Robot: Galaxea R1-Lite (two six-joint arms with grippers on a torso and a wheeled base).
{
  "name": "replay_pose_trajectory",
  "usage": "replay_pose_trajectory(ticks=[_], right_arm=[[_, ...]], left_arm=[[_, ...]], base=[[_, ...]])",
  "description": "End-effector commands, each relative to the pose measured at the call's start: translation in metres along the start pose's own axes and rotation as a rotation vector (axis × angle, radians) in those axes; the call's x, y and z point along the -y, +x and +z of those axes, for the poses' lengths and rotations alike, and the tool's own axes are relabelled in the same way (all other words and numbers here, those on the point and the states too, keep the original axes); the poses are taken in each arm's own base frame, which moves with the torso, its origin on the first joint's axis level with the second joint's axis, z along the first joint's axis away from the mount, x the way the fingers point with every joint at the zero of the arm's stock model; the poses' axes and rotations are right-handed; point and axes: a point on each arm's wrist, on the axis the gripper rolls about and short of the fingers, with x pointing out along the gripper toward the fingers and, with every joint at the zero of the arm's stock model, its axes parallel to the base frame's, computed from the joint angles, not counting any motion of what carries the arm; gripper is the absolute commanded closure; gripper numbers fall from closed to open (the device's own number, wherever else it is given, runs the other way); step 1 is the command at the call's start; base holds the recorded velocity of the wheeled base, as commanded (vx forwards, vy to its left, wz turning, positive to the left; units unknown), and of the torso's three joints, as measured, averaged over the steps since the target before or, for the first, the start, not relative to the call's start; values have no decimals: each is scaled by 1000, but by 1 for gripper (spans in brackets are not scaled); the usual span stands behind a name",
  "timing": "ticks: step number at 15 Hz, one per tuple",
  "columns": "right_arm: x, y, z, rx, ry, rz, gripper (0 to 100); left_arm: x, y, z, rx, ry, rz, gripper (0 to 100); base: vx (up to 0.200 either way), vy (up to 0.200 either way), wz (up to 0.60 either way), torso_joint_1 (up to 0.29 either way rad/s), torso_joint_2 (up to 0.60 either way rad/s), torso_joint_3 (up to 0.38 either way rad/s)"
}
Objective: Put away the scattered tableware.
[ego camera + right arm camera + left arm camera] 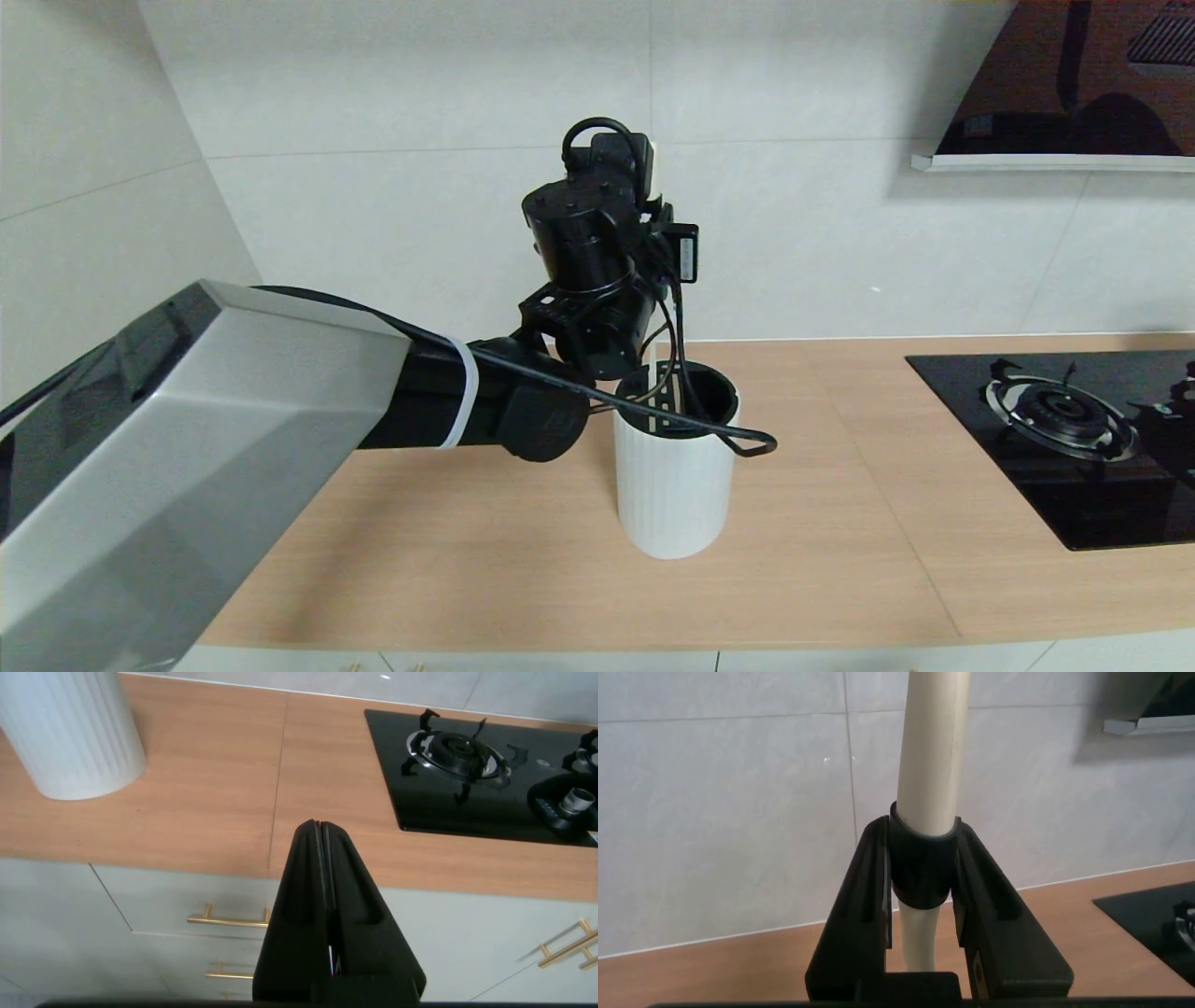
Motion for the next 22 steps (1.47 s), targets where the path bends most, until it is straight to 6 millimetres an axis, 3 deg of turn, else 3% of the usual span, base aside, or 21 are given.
replay_pose_trajectory(ticks=[1,9,22], right_arm=[[0,0,0,-3,0,-1,100],[0,0,0,-3,0,-1,100],[0,0,0,-3,2,-1,100]], left_arm=[[1,0,-2,-7,-3,3,100],[-3,-6,2,-4,-19,35,100],[11,-9,-31,-74,10,10,100]], base=[[0,0,0,0,0,0],[0,0,0,0,0,0],[0,0,0,0,0,0]])
